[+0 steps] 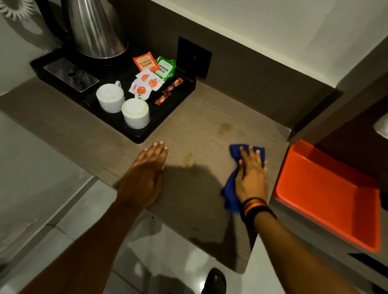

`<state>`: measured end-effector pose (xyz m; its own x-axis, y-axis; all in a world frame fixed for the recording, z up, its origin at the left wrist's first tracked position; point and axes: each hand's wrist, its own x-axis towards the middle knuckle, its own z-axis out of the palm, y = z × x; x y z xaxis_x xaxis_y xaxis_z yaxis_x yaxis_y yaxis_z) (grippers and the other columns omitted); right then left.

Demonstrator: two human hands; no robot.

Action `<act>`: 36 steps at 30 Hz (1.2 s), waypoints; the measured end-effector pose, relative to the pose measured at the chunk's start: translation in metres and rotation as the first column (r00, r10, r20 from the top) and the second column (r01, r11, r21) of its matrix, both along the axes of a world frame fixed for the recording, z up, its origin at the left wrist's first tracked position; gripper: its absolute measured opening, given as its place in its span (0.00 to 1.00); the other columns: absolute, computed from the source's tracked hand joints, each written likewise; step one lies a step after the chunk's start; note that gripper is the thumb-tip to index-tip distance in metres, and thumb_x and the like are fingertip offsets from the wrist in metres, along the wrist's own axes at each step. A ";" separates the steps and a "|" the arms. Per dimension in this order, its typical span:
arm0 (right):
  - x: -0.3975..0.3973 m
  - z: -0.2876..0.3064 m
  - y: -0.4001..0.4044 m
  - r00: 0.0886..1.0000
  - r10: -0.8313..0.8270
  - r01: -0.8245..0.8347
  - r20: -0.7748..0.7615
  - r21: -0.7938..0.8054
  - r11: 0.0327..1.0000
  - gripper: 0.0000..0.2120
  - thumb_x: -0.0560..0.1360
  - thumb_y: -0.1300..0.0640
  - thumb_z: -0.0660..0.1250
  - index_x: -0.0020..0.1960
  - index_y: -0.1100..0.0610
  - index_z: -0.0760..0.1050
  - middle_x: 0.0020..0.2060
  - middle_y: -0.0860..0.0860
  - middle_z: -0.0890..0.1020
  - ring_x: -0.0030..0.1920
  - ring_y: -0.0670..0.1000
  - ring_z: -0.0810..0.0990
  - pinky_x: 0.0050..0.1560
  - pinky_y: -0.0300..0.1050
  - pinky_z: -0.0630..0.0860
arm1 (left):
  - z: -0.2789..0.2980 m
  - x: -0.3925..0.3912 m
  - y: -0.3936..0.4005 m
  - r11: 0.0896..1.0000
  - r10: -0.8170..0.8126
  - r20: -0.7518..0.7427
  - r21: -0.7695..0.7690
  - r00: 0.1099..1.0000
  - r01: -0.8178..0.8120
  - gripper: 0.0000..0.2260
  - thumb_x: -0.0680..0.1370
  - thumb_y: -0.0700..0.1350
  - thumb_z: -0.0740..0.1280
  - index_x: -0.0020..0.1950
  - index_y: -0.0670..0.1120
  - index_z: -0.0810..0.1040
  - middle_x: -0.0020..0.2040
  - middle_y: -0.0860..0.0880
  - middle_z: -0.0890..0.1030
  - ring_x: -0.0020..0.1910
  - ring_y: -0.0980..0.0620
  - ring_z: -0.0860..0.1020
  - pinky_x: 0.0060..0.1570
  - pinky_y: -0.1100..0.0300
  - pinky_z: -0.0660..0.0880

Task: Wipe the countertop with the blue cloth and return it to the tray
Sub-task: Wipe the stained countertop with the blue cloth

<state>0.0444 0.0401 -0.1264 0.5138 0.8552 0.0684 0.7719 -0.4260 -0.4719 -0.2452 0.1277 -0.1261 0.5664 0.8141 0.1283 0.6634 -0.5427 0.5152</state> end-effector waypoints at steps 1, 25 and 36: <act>0.012 0.000 0.019 0.998 -0.057 0.057 -0.019 0.016 0.998 0.22 0.84 0.56 0.53 0.77 0.51 0.64 0.79 0.50 0.62 0.80 0.51 0.54 0.80 0.55 0.46 | -0.001 0.000 0.000 1.000 -0.002 0.005 0.008 1.000 0.002 0.26 0.84 0.49 0.51 0.81 0.43 0.60 0.82 0.43 0.62 0.82 0.45 0.58 0.81 0.42 0.55; -0.091 0.005 0.060 0.900 0.420 -0.420 -0.113 0.029 0.907 0.21 0.85 0.50 0.50 0.77 0.46 0.62 0.77 0.45 0.63 0.75 0.41 0.50 0.77 0.47 0.43 | -0.012 0.002 0.007 0.999 0.039 -0.009 0.012 0.999 -0.039 0.26 0.83 0.42 0.60 0.81 0.44 0.59 0.82 0.43 0.61 0.82 0.47 0.58 0.82 0.46 0.54; -0.064 0.015 0.048 0.878 0.464 -0.445 0.121 -0.155 0.882 0.24 0.84 0.54 0.53 0.79 0.42 0.58 0.80 0.46 0.58 0.81 0.51 0.51 0.79 0.61 0.49 | -0.013 0.002 0.007 0.993 0.103 0.024 0.064 0.994 -0.104 0.26 0.83 0.40 0.60 0.81 0.45 0.60 0.82 0.44 0.62 0.82 0.48 0.58 0.81 0.53 0.50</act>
